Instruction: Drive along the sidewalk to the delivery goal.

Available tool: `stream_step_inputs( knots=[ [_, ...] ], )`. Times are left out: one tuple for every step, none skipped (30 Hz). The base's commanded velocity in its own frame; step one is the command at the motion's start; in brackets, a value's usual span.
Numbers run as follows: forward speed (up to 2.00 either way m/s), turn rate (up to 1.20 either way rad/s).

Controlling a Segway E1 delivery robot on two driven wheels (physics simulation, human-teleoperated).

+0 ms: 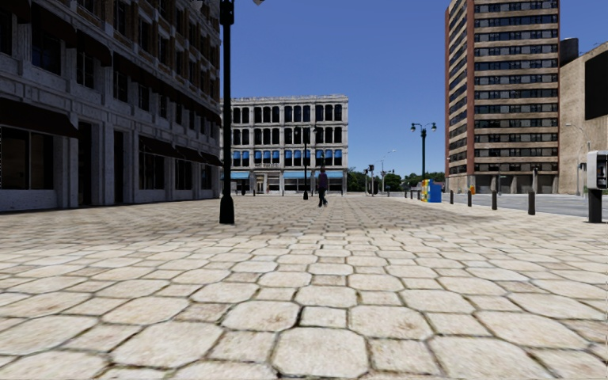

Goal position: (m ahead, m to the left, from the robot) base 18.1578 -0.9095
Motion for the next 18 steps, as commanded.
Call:
stream_step_inputs(
  knots=[
    [1.78,0.00],
    [1.78,0.00],
    [1.78,0.00],
    [1.78,0.00],
    [1.78,0.00],
    [1.78,0.00],
    [1.78,0.00],
    [1.78,0.00],
    [1.78,0.00],
    [1.78,0.00],
    [1.78,0.00],
    [1.78,0.00],
    [1.78,0.00],
    [1.78,0.00],
    [1.78,0.00],
    [1.78,0.00],
    [1.78,0.00],
    [1.78,0.00]
  ],
)
